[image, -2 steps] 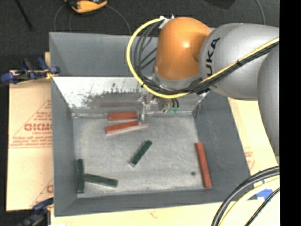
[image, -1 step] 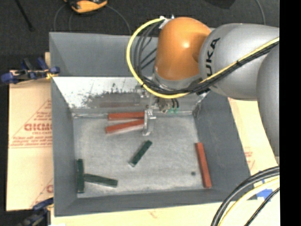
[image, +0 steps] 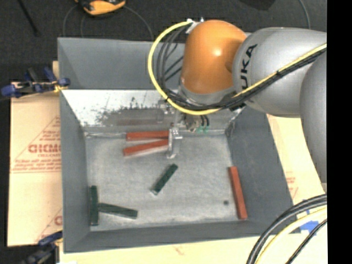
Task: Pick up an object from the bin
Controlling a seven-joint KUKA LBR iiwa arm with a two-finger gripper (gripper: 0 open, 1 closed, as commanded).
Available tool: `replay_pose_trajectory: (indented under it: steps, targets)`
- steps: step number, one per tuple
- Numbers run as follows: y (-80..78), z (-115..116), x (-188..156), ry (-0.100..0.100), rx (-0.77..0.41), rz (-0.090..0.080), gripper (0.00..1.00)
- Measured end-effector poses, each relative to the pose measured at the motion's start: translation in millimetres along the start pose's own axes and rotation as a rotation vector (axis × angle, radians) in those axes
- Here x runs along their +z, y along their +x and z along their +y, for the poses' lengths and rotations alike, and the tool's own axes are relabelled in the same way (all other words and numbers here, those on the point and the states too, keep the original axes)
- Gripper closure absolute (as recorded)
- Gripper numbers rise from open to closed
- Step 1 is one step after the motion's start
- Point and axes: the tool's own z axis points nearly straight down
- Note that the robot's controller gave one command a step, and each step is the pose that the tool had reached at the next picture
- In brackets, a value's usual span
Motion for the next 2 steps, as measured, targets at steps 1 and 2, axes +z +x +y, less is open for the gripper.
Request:
replay_pose_trajectory:
  steps: [1,2]
  targets:
    - [-13.7,-5.2,48.0,0.001,-0.018,-0.008,0.0]
    - [20.7,-27.7,114.6,0.001,-0.065,-0.001,0.0]
